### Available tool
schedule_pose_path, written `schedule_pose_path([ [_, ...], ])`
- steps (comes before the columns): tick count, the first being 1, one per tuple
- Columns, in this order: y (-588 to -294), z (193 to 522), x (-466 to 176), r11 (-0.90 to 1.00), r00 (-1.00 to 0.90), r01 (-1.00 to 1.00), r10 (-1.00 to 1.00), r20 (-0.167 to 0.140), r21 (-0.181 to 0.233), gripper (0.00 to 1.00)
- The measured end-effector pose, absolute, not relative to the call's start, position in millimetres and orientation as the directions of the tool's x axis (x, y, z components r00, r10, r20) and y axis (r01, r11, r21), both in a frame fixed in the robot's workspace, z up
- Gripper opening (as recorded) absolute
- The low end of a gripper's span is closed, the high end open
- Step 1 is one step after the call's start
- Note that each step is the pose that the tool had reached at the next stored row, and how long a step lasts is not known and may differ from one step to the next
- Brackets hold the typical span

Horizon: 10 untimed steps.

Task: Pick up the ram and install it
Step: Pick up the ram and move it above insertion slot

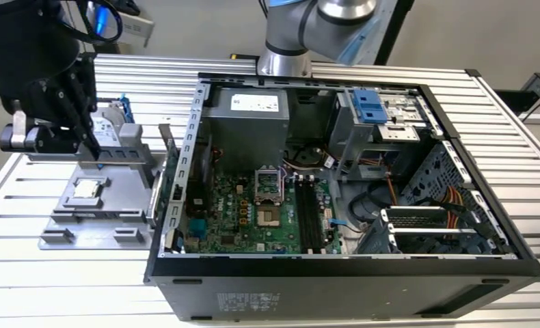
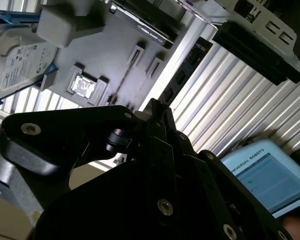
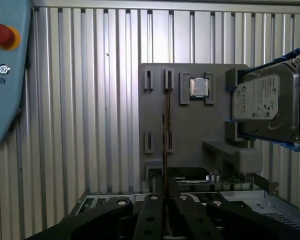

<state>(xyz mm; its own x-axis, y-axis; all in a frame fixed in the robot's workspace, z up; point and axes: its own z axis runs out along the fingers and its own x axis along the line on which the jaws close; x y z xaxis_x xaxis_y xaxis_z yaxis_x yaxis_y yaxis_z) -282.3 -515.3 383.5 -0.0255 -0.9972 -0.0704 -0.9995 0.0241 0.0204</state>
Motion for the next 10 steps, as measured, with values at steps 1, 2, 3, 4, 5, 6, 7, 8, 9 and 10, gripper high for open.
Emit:
schedule_pose_path([
  [1, -515, 383, -280, 0.024, -0.026, -1.0, -0.997, -0.07, 0.02, 0.0],
  [2, -515, 383, -278, 0.024, -0.026, -0.999, -0.997, -0.071, 0.02, 0.0],
  [3, -515, 383, -276, 0.024, -0.026, -0.999, -0.997, -0.07, 0.021, 0.0],
  [4, -515, 383, -274, 0.024, -0.026, -0.999, -0.997, -0.07, 0.021, 0.0],
  [5, -515, 383, -272, 0.024, -0.026, -0.999, -0.997, -0.07, 0.021, 0.0],
  [6, -515, 383, -270, 0.024, -0.026, -0.999, -0.997, -0.071, 0.021, 0.0],
  [7, -515, 383, -268, 0.024, -0.026, -0.999, -0.997, -0.07, 0.021, 0.0],
  [8, -515, 383, -267, 0.024, -0.026, -0.999, -0.997, -0.071, 0.021, 0.0],
  [9, -515, 383, -265, 0.024, -0.026, -0.999, -0.997, -0.07, 0.021, 0.0],
  [10, -515, 383, -263, 0.024, -0.026, -0.999, -0.997, -0.07, 0.021, 0.0],
])
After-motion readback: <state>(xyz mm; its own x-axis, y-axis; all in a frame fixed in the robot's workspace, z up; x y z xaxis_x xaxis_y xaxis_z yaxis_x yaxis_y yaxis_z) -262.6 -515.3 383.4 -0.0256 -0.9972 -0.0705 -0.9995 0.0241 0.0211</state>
